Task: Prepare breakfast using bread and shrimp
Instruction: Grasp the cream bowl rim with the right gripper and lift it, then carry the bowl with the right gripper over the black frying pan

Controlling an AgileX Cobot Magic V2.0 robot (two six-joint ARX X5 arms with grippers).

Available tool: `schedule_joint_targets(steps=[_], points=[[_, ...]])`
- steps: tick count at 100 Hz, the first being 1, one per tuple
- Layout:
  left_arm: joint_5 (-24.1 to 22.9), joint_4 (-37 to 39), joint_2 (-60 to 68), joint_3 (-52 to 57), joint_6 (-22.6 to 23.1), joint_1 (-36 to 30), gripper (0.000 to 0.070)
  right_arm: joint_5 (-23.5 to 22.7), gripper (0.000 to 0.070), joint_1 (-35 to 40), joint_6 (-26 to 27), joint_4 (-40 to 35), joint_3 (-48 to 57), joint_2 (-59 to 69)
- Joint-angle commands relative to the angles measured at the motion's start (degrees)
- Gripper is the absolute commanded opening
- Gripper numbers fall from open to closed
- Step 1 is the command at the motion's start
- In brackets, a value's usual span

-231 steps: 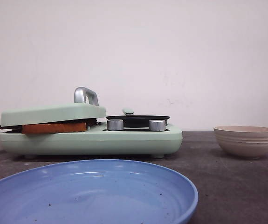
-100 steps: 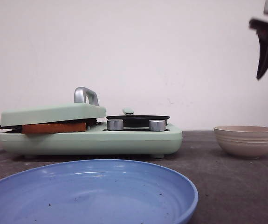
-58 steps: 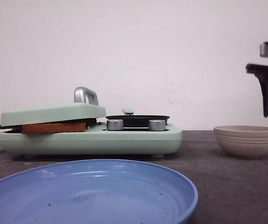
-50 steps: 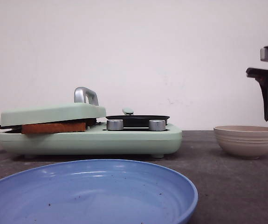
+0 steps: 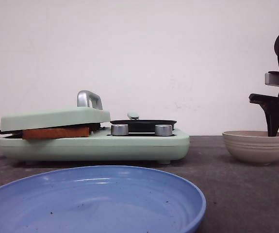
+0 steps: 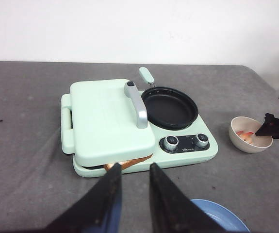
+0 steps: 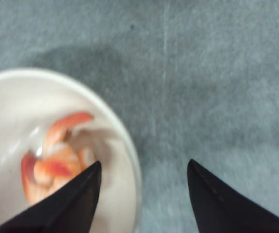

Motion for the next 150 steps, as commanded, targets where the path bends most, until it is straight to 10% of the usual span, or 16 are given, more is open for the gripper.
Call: schedule_joint_targets(steps=[1,34,43,96,150], points=[[-0.31,0.57,0.31,0.74,0.2,-0.22,0.0015,-0.02,0.0321,-0.13,1.51,0.66,0.57,1.64],[-0.31,-0.42,0.35,0.74,-0.02,-0.22,0.0015,-1.73,0.0241,-0.5,3.67,1.99,0.57,5.29],[-0.31,-0.72,0.35,0.74,0.0,-0.22,0.0015,-3.17,0.0,-0.48,3.65,2.27,0.57,5.86],[-0.31,-0.79,0.35,0.74,0.04,-0.22,0.0015,-8.52,0.0002,8.44,4.07,16.24,3.02,-1.29],[-0.31,-1.57,0.35,0.74,0.04,-0.22,0.0015,12.13,0.0002,26.49,-7.98,30.86,15.5,-0.61]])
